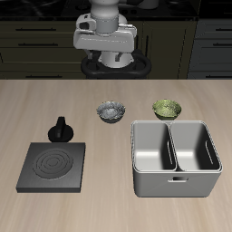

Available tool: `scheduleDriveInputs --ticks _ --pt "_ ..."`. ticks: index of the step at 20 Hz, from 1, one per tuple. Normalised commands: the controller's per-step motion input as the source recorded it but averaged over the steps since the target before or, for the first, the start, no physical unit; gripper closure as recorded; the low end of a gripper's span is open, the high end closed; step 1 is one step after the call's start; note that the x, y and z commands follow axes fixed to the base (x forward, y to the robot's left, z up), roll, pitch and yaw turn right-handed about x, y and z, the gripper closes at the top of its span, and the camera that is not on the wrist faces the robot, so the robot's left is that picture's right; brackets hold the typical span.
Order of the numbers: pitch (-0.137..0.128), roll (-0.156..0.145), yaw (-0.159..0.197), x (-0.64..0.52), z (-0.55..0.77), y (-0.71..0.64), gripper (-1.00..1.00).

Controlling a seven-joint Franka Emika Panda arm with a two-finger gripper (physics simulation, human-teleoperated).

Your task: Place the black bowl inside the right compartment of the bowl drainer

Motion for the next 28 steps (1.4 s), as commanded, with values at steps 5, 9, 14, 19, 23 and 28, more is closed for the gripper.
scheduleDriveInputs --ticks 5,9,14,19,23,28 --pt "0.019 -0.011 -0.015 0.10 -0.27 -0.01 -1.00" --pt "0.006 0.007 0.001 0.09 -0.32 0.04 -1.00" --pt "0.005 -0.003 0.016 0.05 -0.20 0.00 -1.00" --pt "0.014 0.002 -0.017 0.10 -0.43 0.08 -1.00" --pt "-0.003 0.006 -0.025 0.08 -0.32 -0.03 -1.00" --pt "-0.011 0.021 -0.021 -0.01 -0.28 -0.01 -1.00"
